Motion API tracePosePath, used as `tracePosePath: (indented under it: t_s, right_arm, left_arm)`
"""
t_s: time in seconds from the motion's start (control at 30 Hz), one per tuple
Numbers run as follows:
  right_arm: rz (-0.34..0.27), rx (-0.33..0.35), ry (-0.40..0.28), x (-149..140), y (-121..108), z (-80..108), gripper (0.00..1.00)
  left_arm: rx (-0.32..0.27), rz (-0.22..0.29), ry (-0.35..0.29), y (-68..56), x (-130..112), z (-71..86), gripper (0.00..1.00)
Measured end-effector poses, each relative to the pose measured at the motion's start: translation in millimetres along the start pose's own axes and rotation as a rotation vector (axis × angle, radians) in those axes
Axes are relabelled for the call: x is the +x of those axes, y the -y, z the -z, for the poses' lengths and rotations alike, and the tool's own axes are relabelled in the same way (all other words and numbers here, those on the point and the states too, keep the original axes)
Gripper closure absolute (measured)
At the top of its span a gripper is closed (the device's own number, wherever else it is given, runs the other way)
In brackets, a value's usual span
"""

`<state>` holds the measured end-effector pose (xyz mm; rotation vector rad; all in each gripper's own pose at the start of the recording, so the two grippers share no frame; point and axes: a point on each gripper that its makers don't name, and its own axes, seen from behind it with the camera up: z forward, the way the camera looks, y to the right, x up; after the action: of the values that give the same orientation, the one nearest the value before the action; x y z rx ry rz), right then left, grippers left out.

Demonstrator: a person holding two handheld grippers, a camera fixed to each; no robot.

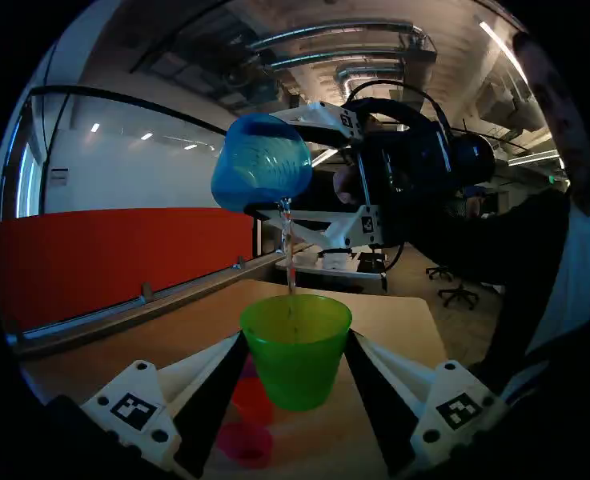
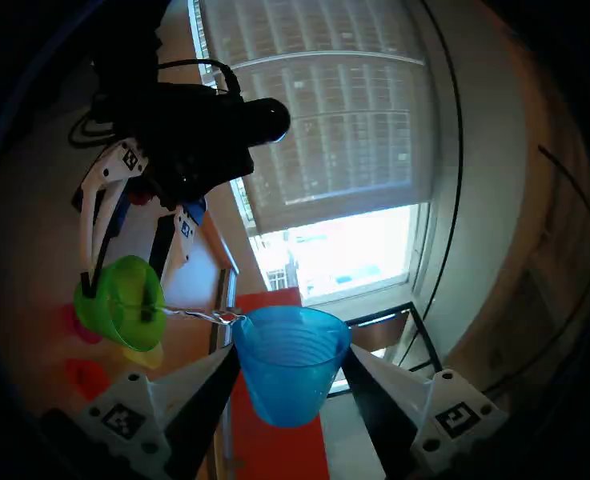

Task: Pour water

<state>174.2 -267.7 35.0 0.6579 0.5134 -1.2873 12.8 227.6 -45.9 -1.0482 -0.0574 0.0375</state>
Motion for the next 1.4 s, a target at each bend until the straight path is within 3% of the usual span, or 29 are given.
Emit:
tracePosePath:
  t_s: [1.4]
  right_arm:
    - [0.153,-0.013,0.009,4.7,-6.9,-2.4,0.11]
  left_arm:
    - [0.009,-0.003,-0.008,4.1,-0.5,-1.2,0.15]
